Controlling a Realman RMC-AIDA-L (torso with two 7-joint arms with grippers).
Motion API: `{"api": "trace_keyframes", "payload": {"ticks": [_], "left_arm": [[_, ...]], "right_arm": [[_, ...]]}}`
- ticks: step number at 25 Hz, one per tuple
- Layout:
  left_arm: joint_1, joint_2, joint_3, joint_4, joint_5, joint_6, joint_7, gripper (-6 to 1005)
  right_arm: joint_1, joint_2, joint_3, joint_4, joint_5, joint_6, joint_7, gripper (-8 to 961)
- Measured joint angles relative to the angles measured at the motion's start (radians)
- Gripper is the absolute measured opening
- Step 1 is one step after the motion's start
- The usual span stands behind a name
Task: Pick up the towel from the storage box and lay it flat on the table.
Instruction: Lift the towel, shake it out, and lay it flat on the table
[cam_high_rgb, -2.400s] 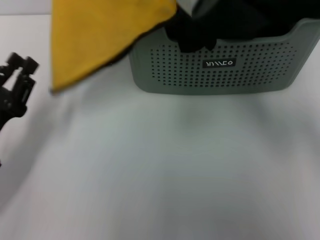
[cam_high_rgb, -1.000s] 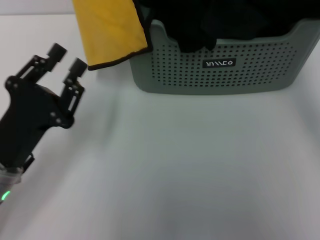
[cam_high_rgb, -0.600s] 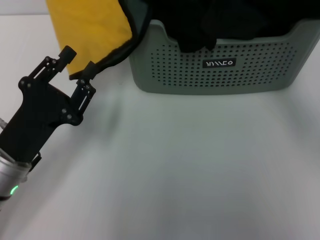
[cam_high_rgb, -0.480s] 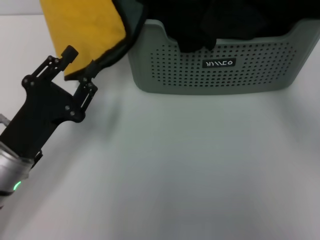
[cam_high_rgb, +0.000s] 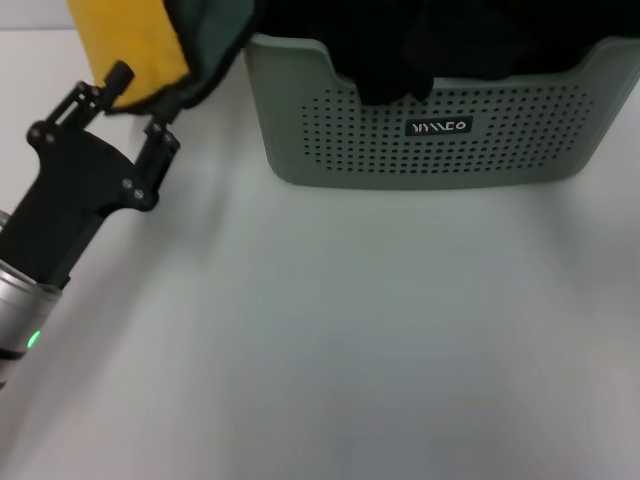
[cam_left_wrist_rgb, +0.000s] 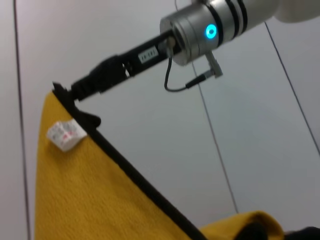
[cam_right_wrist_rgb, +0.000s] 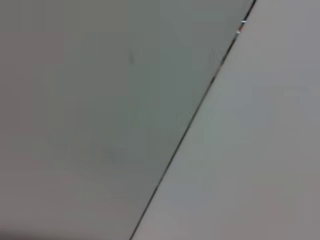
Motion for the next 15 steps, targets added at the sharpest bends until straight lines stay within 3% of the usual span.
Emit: {"api": "trace_keyframes", "payload": {"ticks": [5, 15], "left_arm": [[-0.007, 0.000, 0.000, 0.001, -0.031, 0.004, 0.050, 453], [-0.027, 0.000, -0.002, 0.000, -0.072, 0.003, 0.056, 452]], "right_arm": [[0.031, -0.004, 0.012, 0.037, -0.002, -0.092, -0.001, 10], [0.091, 0.001, 0.033, 0.131, 0.010, -0.148, -0.014, 10]]}}
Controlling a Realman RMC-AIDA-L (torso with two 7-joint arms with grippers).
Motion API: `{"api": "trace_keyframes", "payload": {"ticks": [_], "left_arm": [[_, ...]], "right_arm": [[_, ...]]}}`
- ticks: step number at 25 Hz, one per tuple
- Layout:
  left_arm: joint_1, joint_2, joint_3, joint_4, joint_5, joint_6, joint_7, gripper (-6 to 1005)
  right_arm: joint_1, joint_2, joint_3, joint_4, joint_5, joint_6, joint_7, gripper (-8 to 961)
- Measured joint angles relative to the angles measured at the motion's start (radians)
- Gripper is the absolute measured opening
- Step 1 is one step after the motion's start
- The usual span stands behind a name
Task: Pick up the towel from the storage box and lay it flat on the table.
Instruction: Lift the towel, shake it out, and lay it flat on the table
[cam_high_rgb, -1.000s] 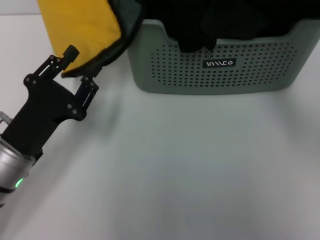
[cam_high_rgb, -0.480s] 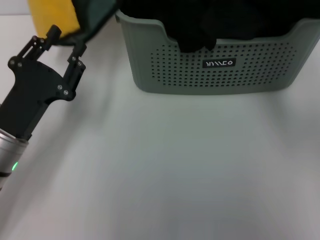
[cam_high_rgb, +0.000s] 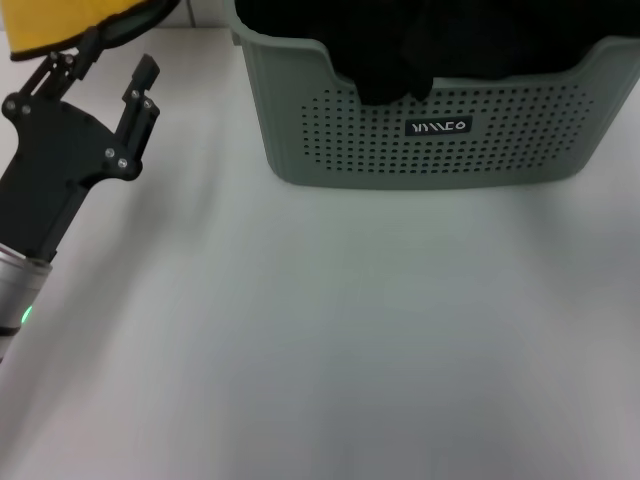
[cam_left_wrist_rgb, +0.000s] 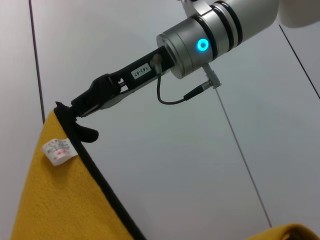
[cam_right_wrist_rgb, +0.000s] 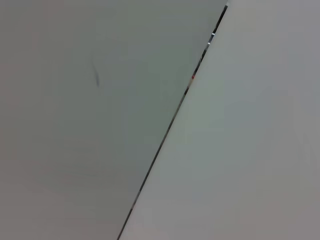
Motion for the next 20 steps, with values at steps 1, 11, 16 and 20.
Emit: {"api": "trace_keyframes", "payload": {"ticks": [1, 11, 16, 20], "left_arm": [[-0.004, 0.000, 0.001, 0.000, -0.004, -0.001, -0.001, 452], [-0.049, 0.000, 0.001, -0.029, -0.009, -0.011, 0.005, 452], [-0.057, 0.000, 0.000, -0.042, -0.013, -0.013, 0.025, 451], [-0.057, 0.000, -0.001, -0.049, -0.014, -0.013, 0.062, 451]], "right_arm": [[0.003, 0.002, 0.007, 0.004, 0.004, -0.001, 0.000, 10], [0.028, 0.003, 0.004, 0.083, 0.128, -0.025, -0.016, 10], [0.014, 0.003, 0.004, 0.106, 0.234, -0.035, -0.026, 10], [-0.006, 0.002, 0.010, 0.127, 0.350, -0.047, -0.046, 10]]}}
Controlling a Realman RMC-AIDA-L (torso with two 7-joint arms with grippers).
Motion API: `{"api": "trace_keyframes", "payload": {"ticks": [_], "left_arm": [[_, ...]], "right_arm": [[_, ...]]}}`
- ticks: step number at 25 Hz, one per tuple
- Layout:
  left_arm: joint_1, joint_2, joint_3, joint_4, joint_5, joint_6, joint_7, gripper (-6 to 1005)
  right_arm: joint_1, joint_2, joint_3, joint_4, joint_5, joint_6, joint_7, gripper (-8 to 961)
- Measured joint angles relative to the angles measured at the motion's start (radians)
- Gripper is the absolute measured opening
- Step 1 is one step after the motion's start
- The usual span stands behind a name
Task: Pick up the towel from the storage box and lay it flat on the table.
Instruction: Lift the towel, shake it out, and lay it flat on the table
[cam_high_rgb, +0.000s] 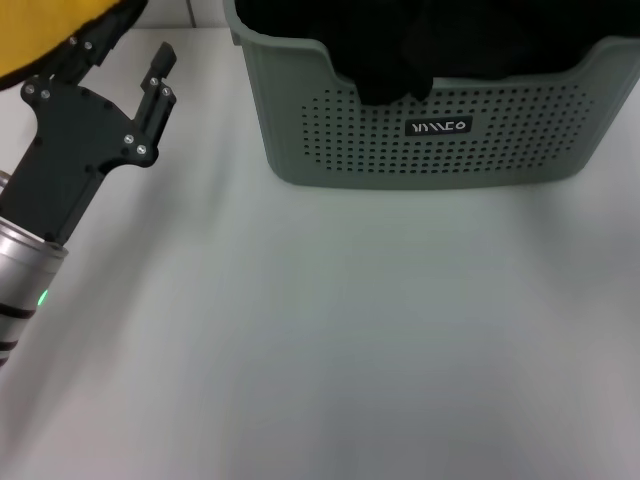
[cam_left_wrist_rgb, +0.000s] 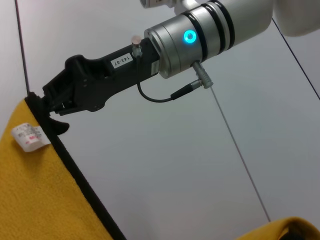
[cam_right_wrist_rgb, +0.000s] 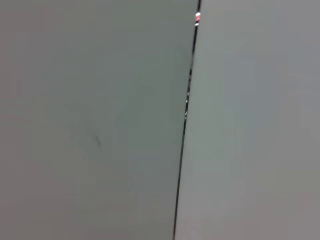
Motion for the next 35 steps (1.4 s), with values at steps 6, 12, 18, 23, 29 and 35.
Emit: {"api": "trace_keyframes", "payload": {"ticks": [6, 12, 18, 23, 29, 35], "left_arm": [[0.000, 0.000, -0.009, -0.012, -0.028, -0.001, 0.049, 450], [0.000, 0.000, 0.000, -0.009, -0.004, 0.052, 0.091, 450], [0.000, 0.000, -0.002, -0.007, 0.076, 0.152, 0.080, 450], [-0.003, 0.000, -0.010, -0.012, -0.019, 0.155, -0.031, 449], [-0.005, 0.000, -0.010, -0.003, -0.086, 0.155, -0.091, 449], [-0.024, 0.000, -0.010, -0.003, -0.095, 0.137, -0.091, 450]], "right_arm": [[-0.032, -0.002, 0.001, 0.004, 0.110, 0.009, -0.001, 10], [-0.059, -0.007, 0.004, 0.006, 0.155, 0.042, -0.019, 10], [-0.118, -0.009, 0.017, -0.043, 0.154, 0.232, -0.196, 10], [-0.197, -0.005, 0.026, -0.136, 0.163, 0.307, -0.320, 10], [-0.239, -0.017, 0.033, -0.207, 0.111, 0.393, -0.467, 10], [-0.233, -0.017, 0.027, -0.350, -0.128, 0.411, -0.525, 10]]}}
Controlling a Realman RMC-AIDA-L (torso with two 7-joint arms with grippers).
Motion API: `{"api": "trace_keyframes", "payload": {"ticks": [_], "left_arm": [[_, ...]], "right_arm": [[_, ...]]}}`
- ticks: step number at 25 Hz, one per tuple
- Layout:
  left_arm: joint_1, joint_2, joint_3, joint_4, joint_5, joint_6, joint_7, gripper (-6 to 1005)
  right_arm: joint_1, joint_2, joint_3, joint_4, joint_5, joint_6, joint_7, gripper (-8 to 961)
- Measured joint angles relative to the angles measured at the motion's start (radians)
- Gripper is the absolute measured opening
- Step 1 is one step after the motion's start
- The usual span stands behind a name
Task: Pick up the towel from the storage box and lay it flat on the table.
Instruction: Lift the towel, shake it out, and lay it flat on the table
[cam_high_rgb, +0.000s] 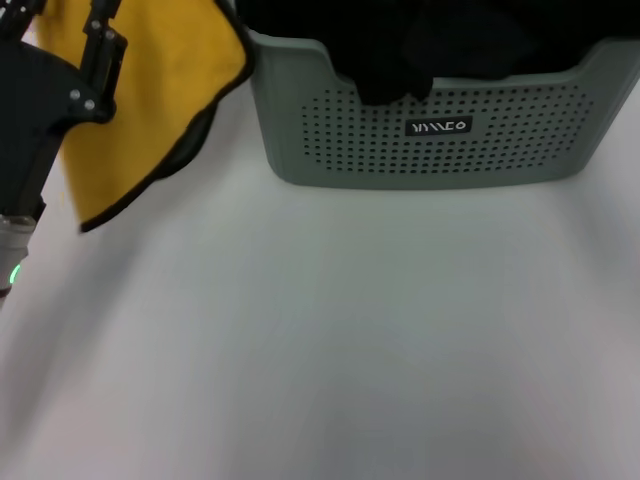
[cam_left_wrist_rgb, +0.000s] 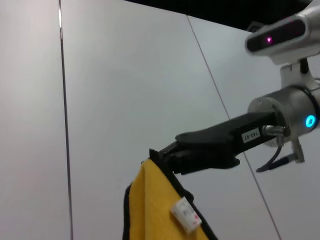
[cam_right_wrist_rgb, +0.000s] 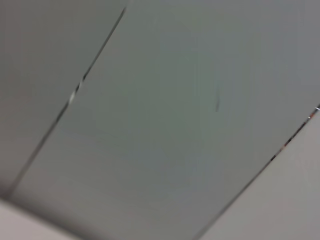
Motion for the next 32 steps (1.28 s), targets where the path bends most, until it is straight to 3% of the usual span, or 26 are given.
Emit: {"api": "trace_keyframes", "payload": {"ticks": [5, 6, 7, 9, 14, 18, 23, 32], "left_arm": [[-0.017, 0.000, 0.000, 0.001, -0.035, -0.018, -0.001, 450], [-0.021, 0.000, 0.000, 0.001, -0.047, -0.028, -0.001, 450], [-0.025, 0.000, 0.000, 0.001, -0.057, -0.039, -0.001, 450], [-0.033, 0.000, 0.000, 0.001, -0.073, -0.060, -0.002, 450], [-0.041, 0.000, 0.000, 0.001, -0.089, -0.084, -0.001, 451], [-0.040, 0.000, 0.000, 0.001, -0.090, -0.106, -0.007, 451], [-0.039, 0.000, 0.000, 0.000, -0.094, -0.188, -0.077, 451], [0.014, 0.000, 0.003, 0.001, -0.098, -0.173, -0.098, 452]], "right_arm": [[0.086, 0.007, -0.091, -0.097, -0.382, 0.025, -0.001, 10], [0.146, 0.012, -0.139, -0.078, -0.525, 0.005, 0.019, 10], [0.146, 0.012, -0.139, -0.078, -0.525, 0.005, 0.019, 10], [0.237, 0.016, -0.178, 0.024, -0.614, -0.052, 0.063, 10], [0.401, 0.014, -0.123, 0.257, -0.635, -0.128, 0.080, 11], [0.474, 0.015, -0.109, 0.334, -0.640, -0.200, 0.082, 11], [0.511, 0.017, -0.112, 0.360, -0.628, -0.248, 0.081, 11], [0.526, 0.017, -0.216, 0.365, -0.603, -0.305, 0.091, 11]]}}
